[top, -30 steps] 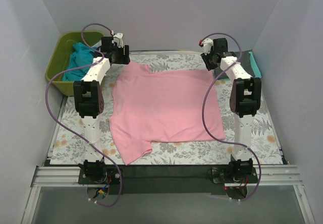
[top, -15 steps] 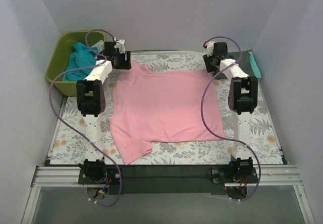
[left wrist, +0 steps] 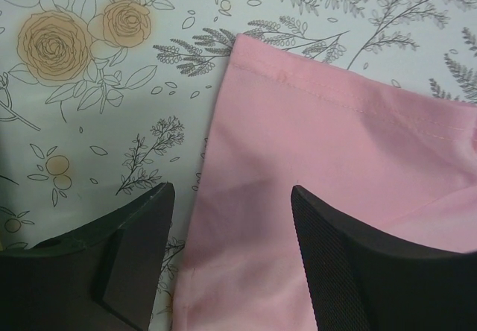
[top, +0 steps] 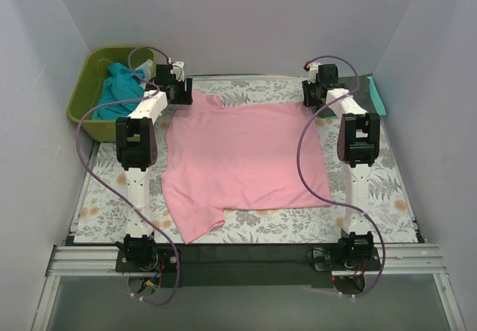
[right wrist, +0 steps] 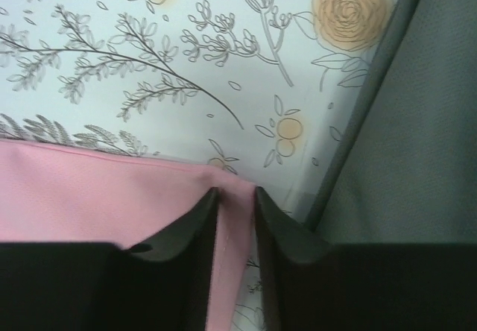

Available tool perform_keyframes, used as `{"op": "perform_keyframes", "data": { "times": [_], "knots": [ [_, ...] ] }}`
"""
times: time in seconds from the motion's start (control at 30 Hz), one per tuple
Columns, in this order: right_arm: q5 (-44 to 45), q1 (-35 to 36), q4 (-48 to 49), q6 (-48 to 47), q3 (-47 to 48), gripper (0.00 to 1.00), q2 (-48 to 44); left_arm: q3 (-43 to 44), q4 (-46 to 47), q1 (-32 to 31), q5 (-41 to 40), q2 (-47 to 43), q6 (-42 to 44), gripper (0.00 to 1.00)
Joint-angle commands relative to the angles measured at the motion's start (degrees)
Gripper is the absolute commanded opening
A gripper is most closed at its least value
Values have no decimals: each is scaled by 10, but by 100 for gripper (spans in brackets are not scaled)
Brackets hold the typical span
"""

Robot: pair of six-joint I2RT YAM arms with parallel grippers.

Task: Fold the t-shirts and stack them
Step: Flatten the tshirt out

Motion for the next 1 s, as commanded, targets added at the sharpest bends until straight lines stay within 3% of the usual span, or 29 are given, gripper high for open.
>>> {"op": "perform_keyframes", "data": {
  "times": [0.0, 0.17, 0.53, 0.97],
  "knots": [
    [-20, -1, 10, 17, 19, 25, 19, 25, 11, 4, -32, 2, -1, 60],
    [-30, -2, 10, 14, 17, 2, 11, 35, 25, 10, -44, 16, -11, 59],
    [-38, -2, 10, -4, 10, 1, -4, 44, 27, 13, -19, 41, -10, 44],
    [-45, -2, 9, -17, 6, 1, -13, 21, 22, 7, 1, 46, 4, 39]
  ]
}}
